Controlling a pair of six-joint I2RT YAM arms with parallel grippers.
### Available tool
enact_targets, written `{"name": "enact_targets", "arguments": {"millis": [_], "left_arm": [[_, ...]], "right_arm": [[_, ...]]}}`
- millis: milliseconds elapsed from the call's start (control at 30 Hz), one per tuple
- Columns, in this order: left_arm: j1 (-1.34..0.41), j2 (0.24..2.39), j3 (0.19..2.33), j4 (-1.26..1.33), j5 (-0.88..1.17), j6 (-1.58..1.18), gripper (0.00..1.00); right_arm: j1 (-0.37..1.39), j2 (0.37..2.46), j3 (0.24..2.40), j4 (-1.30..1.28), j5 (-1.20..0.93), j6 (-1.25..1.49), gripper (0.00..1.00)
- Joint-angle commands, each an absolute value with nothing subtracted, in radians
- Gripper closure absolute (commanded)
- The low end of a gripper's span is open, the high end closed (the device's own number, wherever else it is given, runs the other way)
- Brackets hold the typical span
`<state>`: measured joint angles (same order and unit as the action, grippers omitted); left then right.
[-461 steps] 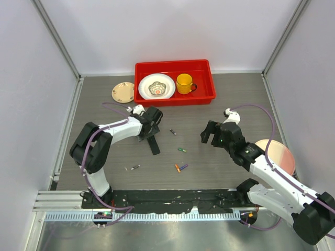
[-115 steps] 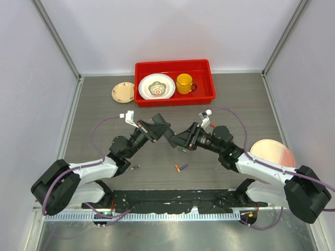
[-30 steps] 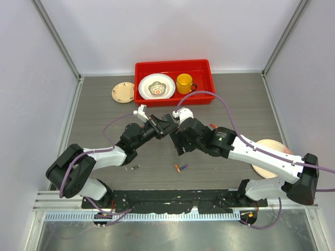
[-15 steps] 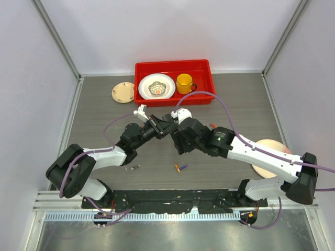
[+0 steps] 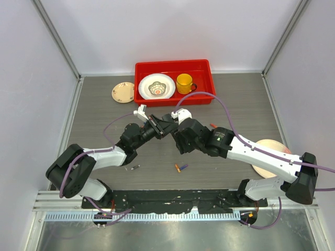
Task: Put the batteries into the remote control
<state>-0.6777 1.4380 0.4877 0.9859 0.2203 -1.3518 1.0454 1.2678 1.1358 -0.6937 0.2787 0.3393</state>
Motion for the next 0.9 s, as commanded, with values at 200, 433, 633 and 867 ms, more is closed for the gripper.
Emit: {"name": "enact_targets", "arguments": {"millis": [200,433,633,867], "left_arm": [[-0.657,1.414,0.476,1.035,0.189,-1.313,1.0],[-0.632,1.413,0.468,1.035,0.19,-1.307,1.0],[-0.583,1.312,0.413,1.016,0.244,-1.33,1.0],[-0.569,1.184,0.388,0.9,0.429,-1.364,1.0]], "right_arm": [[1.051,1.172,1.14,-0.701,0.287,0.359,0.62],[1.045,1.126,1.108,-0.7,0.359,0.374,0.63],[0.788,1.1,0.956,-0.64,0.365,0.451,0.66],[0.637,1.195,0.802,-0.489,0.333,0.491,0.67]]}}
